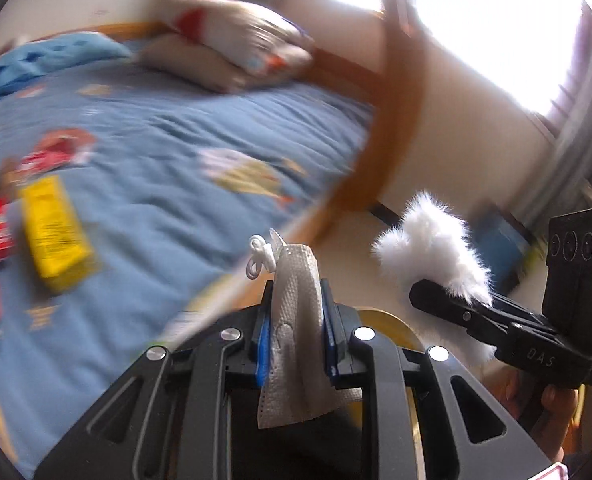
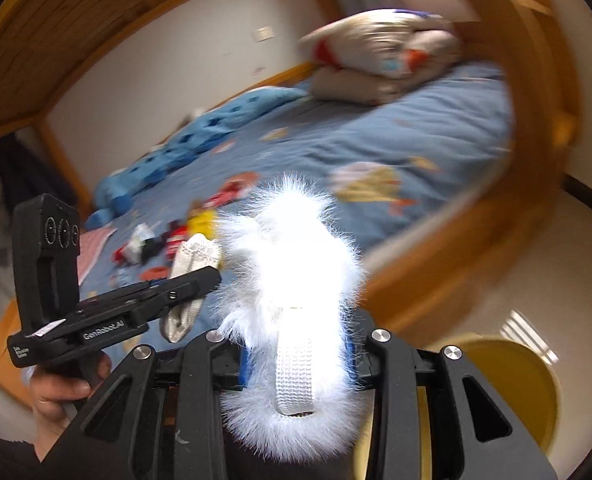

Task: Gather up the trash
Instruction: 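Carry the mesh bag and pom-pom over the yellow bucket with both tools, then open both tools to drop the bag and pom-pom into the bucket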

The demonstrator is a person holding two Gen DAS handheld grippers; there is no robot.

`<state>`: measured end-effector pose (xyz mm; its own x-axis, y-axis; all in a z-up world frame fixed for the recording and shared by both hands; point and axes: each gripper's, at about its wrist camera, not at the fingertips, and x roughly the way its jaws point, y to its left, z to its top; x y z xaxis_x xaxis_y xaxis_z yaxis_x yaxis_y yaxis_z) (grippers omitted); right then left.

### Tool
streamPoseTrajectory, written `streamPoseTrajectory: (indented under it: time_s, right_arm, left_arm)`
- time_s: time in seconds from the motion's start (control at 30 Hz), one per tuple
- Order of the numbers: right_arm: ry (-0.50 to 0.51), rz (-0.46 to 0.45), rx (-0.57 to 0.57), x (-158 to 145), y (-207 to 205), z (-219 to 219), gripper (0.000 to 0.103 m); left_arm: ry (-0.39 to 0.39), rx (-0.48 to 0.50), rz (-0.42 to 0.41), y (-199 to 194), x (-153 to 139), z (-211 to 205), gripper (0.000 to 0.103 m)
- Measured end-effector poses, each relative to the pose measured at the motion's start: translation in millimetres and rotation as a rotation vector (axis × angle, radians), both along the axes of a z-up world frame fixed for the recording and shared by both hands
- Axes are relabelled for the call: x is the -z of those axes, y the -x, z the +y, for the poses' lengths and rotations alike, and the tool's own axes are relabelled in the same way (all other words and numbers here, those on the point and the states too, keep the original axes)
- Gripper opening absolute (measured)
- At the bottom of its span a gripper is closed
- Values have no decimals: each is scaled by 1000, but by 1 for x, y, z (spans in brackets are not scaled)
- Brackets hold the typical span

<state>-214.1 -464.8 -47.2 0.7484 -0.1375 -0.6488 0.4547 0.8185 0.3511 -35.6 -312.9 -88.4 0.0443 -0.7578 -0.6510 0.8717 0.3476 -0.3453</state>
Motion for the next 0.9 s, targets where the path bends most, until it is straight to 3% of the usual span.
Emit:
streamPoseTrajectory:
  time_s: [0.17,0.37,0.6,0.63,0.67,0.7,0.73,0.9]
  right_arm:
    - [-9,77,154,16,62,-31,32]
    - [-43,151,265,38,122,-48,32]
    - [-81,208,309,53,147,-53,39]
    - [-75,214,315,53,148,-53,50]
    - [-68,221,326,54,150,-55,58]
    - [-63,226,335,55,152,-55,66]
    - [-63,231,340,57,155,-56,66]
    - [-104,232,353,64,161,-63,66]
  left_arm:
    - [-55,180,23,51,19,-52,22]
    - [-127,318,36,97,41,-89,22]
    - [-185,405,67,125,68,-124,22]
    - [-194,413,85,126,72,-127,29]
    - [-203,419,99,126,75,-129,55]
    - [-211,414,107,125,78,-131,74]
    - [-216,395,104,124,81,-131,96]
    - [-248,357,89,115,90,-132,96]
